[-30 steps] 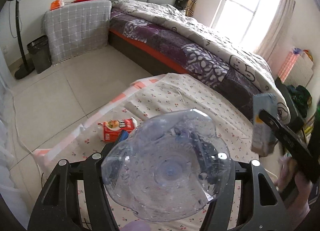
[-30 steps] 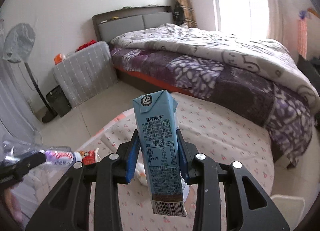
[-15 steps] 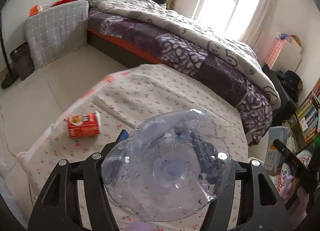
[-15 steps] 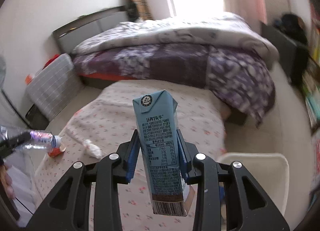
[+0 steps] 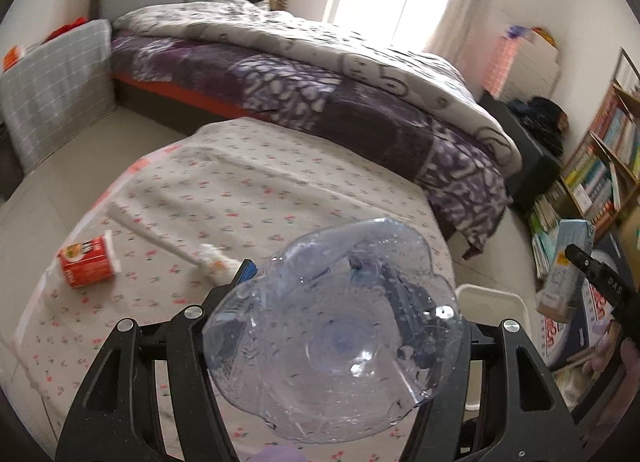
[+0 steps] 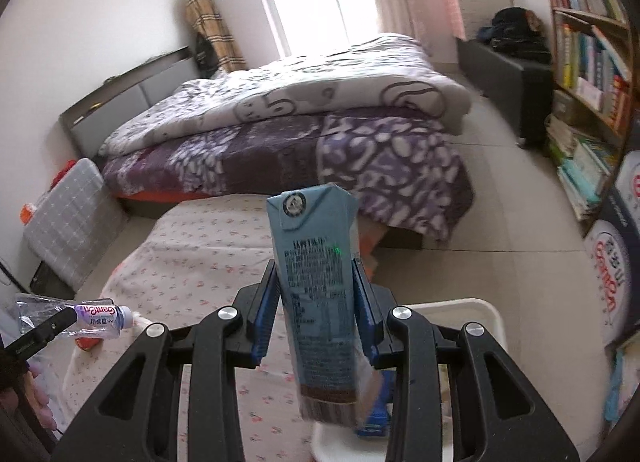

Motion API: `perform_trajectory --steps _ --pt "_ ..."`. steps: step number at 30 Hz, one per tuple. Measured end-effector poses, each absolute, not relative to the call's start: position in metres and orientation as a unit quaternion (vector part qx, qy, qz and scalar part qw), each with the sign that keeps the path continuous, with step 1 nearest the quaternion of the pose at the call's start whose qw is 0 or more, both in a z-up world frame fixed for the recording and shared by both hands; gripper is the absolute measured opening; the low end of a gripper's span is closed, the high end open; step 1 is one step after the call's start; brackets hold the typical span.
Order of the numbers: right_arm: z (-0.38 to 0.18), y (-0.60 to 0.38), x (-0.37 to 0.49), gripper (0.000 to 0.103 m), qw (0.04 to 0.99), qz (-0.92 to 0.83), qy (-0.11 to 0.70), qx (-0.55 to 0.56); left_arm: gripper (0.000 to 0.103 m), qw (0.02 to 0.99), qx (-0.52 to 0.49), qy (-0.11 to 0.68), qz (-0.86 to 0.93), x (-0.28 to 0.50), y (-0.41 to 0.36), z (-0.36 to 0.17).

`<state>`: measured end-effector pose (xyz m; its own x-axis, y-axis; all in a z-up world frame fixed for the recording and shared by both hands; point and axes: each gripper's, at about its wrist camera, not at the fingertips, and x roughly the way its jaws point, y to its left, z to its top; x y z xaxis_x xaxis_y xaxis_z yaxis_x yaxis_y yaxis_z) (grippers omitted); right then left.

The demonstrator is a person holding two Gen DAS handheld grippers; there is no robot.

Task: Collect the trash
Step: 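Drop the bottle into the white bin with the left tool while the right tool drops the carton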

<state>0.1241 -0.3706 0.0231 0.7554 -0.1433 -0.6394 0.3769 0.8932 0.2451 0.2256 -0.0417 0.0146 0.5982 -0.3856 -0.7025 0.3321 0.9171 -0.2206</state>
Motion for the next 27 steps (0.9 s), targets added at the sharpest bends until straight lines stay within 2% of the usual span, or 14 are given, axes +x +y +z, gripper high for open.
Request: perform_trajectory --steps 10,13,18,27 --pt "0.017 -0.411 0.088 0.036 0.906 -0.193 0.325 0.188 0.061 0.865 -0.002 0.409 -0.292 0.2 -0.12 -0.001" --pt "0.017 -0.425 0.079 0.06 0.9 -0.214 0.319 0.205 0.061 0.85 0.002 0.414 -0.326 0.191 -0.147 -0.006" --pt "0.019 -0.439 0.068 0.075 0.894 -0.239 0.305 0.225 0.061 0.829 0.015 0.423 -0.365 0.177 -0.187 -0.016" --pt "0.028 -0.457 0.052 0.079 0.889 -0.284 0.274 0.232 0.061 0.799 0.046 0.435 -0.413 0.151 -0.245 -0.035"
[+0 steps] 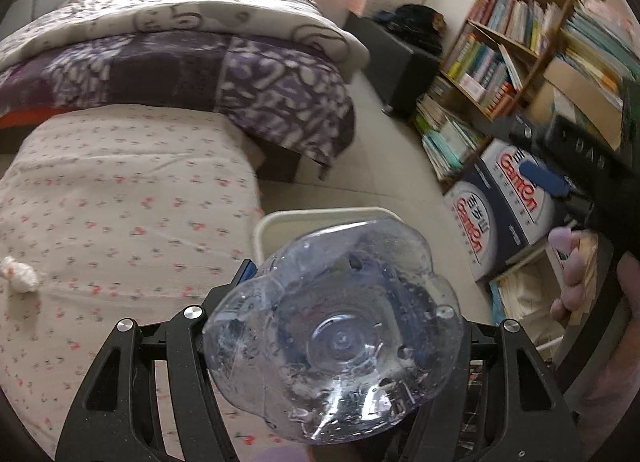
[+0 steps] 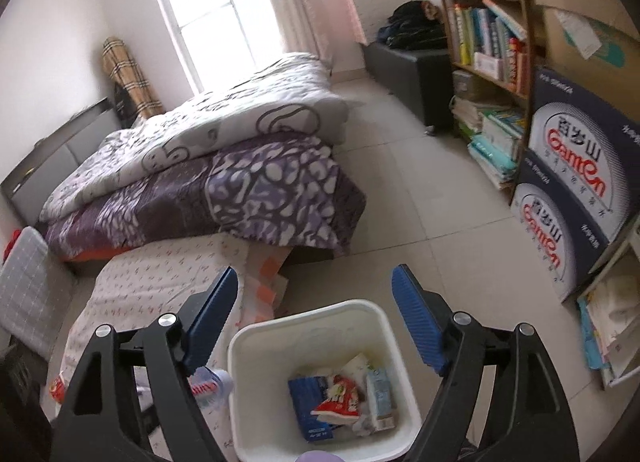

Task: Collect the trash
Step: 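Drop the bottle into the white bin with the left tool while the right tool drops the carton, then grasp the red noodle cup with the left tool while the right tool grasps the white tissue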

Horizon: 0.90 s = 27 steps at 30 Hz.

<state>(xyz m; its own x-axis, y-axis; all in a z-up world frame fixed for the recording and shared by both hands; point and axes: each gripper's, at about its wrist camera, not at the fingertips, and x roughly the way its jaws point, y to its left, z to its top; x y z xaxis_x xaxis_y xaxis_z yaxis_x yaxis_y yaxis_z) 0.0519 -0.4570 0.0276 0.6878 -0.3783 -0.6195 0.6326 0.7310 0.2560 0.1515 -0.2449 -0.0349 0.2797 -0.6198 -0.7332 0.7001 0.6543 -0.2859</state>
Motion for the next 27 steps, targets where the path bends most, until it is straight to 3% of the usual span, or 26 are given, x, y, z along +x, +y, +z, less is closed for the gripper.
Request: perform_trajectory --steps 6,10,12,27 --pt "0.033 -0.462 0.042 0.083 0.89 -0.308 0.259 0.215 0.062 0.785 0.063 0.437 -0.434 0.137 -0.27 -0.042" --pt "0.033 -0.47 0.039 0.084 0.886 -0.316 0.256 0.224 0.084 0.776 0.071 0.44 -0.447 0.13 -0.281 -0.044" --pt "0.032 -0.474 0.037 0.085 0.882 -0.318 0.258 0.234 0.087 0.774 0.075 0.442 -0.447 0.129 -0.282 -0.046" --pt "0.011 -0.405 0.097 0.09 0.888 -0.235 0.331 0.216 0.094 0.841 0.121 0.446 -0.283 0.184 -0.206 -0.056"
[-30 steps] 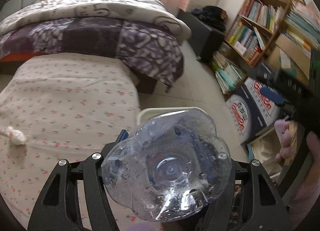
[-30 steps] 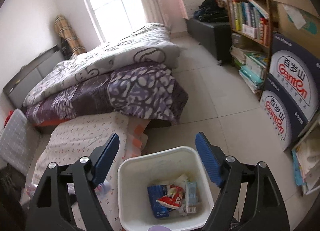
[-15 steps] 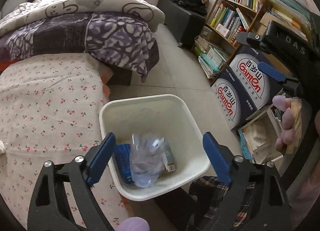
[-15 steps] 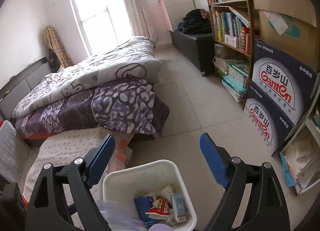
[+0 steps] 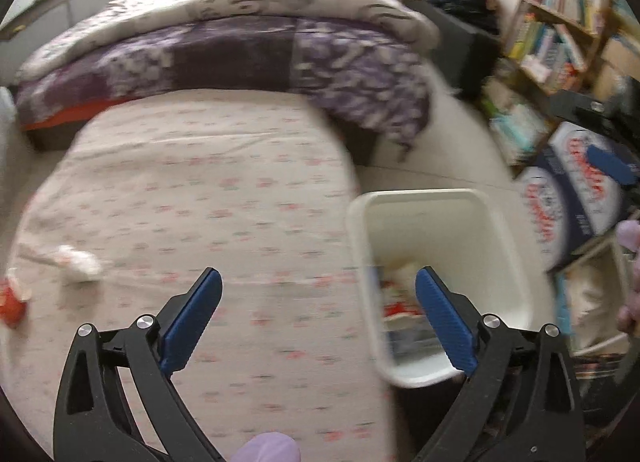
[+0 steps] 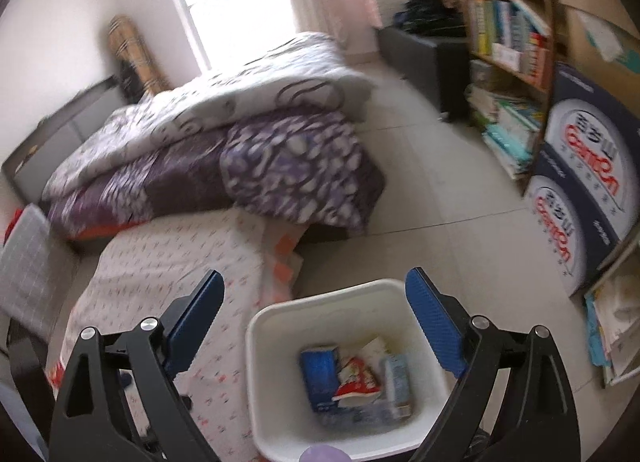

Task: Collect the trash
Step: 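Grasp the red noodle cup with the left tool while the right tool grasps the white tissue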

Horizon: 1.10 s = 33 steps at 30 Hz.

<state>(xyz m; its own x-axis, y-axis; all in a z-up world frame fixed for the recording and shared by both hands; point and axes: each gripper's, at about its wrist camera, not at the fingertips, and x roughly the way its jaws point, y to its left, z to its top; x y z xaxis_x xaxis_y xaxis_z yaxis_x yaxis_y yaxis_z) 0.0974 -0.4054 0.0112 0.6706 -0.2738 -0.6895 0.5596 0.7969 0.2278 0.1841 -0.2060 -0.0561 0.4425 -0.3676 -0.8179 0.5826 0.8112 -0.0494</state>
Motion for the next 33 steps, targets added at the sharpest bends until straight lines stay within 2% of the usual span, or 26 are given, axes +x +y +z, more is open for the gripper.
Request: perform_trajectory --steps 6,14,21,27,29,33 --pt "0.0 -0.355 0.132 0.09 0.892 -0.186 0.363 0.194 0.095 0.854 0.166 0.464 -0.167 0.229 -0.129 -0.065" --pt "-0.023 -0.297 0.175 0.09 0.887 -0.142 0.41 0.156 0.095 0.861 0.193 0.471 0.009 0.298 0.009 -0.073" --pt "-0.05 -0.251 0.209 0.09 0.876 -0.091 0.456 0.126 0.096 0.798 0.306 0.519 0.022 0.351 0.09 -0.109" --pt "-0.066 -0.186 0.247 0.09 0.888 -0.003 0.459 0.02 0.096 0.779 0.32 0.537 -0.039 0.368 0.125 -0.135" --pt "-0.074 -0.159 0.264 0.09 0.886 0.048 0.461 -0.017 0.09 0.78 0.316 0.538 -0.056 0.37 0.131 -0.139" --pt "-0.097 -0.106 0.299 0.089 0.868 0.129 0.471 -0.092 0.063 0.795 0.268 0.534 -0.106 0.367 0.146 -0.14"
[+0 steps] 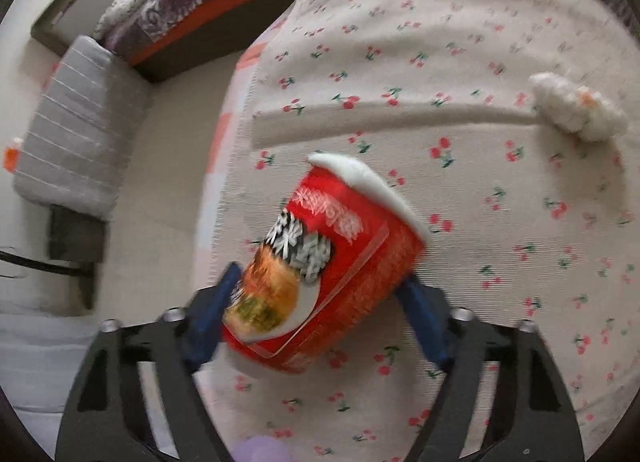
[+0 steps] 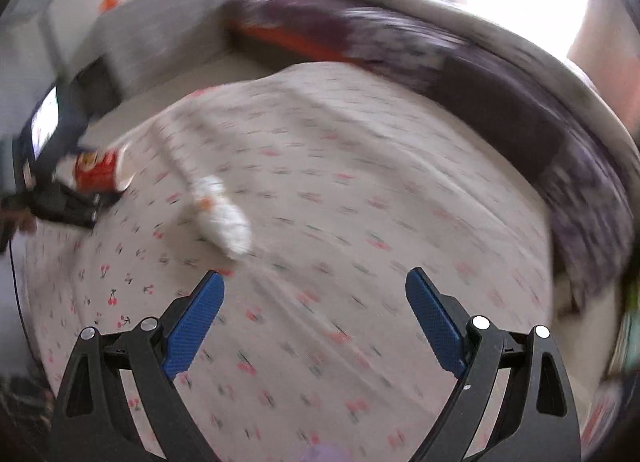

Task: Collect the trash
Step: 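Grasp the red noodle cup with the left tool while the right tool grasps the white tissue, then carry the tissue to the white bin with the right tool while the left tool carries the cup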

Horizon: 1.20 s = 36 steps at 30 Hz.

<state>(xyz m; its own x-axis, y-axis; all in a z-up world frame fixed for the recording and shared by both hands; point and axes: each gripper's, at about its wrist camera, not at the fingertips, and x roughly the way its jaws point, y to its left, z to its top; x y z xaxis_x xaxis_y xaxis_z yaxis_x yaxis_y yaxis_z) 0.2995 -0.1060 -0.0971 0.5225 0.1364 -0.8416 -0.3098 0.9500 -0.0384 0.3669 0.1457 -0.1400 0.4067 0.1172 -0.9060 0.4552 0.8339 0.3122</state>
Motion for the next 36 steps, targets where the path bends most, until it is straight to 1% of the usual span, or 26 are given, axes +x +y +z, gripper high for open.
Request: perform_trajectory --steps 2,5,7,9,10,11,12,13,16,21,24,29,34,36 --pt "-0.109 -0.082 0.317 0.089 0.861 0.15 0.472 -0.116 0.059 0.807 0.252 0.523 -0.11 0.362 0.153 -0.138" --pt "-0.122 -0.062 0.332 0.088 0.855 0.171 0.475 -0.119 0.051 0.824 0.225 0.509 -0.111 0.354 0.165 -0.137" --pt "-0.128 -0.054 0.338 0.079 0.851 0.184 0.479 -0.111 0.045 0.833 0.199 0.505 -0.109 0.348 0.171 -0.138" --pt "-0.135 -0.046 0.343 0.076 0.847 0.196 0.482 -0.106 0.043 0.841 0.176 0.501 -0.102 0.342 0.177 -0.139" --pt "-0.137 -0.043 0.344 0.071 0.847 0.197 0.482 -0.106 0.041 0.844 0.17 0.5 -0.099 0.34 0.177 -0.139" --pt "-0.14 -0.04 0.347 0.065 0.845 0.197 0.486 -0.105 0.041 0.846 0.161 0.499 -0.094 0.338 0.178 -0.139" --pt "-0.144 -0.039 0.349 0.043 0.84 0.196 0.496 -0.101 0.04 0.849 0.154 0.498 -0.09 0.335 0.18 -0.139" --pt "-0.148 -0.038 0.352 0.04 0.838 0.191 0.502 -0.098 0.039 0.852 0.14 0.497 -0.083 0.332 0.182 -0.138" --pt "-0.143 -0.042 0.351 0.038 0.848 0.178 0.495 -0.072 0.037 0.859 0.107 0.497 -0.064 0.328 0.186 -0.135" --pt "-0.106 -0.063 0.334 0.038 0.88 0.136 0.454 -0.018 0.037 0.867 0.04 0.496 -0.035 0.321 0.193 -0.115" --pt "-0.073 -0.08 0.321 0.038 0.897 0.115 0.427 0.014 0.037 0.875 -0.001 0.485 -0.021 0.309 0.194 -0.087" --pt "-0.019 -0.116 0.286 0.038 0.919 0.087 0.381 0.054 0.037 0.889 -0.018 0.457 -0.003 0.289 0.185 -0.038" --pt "0.011 -0.148 0.254 0.038 0.931 0.069 0.35 0.075 0.037 0.905 -0.025 0.426 -0.004 0.262 0.159 0.011" --pt "0.022 -0.165 0.237 0.038 0.934 0.063 0.341 0.083 0.037 0.909 -0.03 0.416 -0.01 0.253 0.15 0.022"
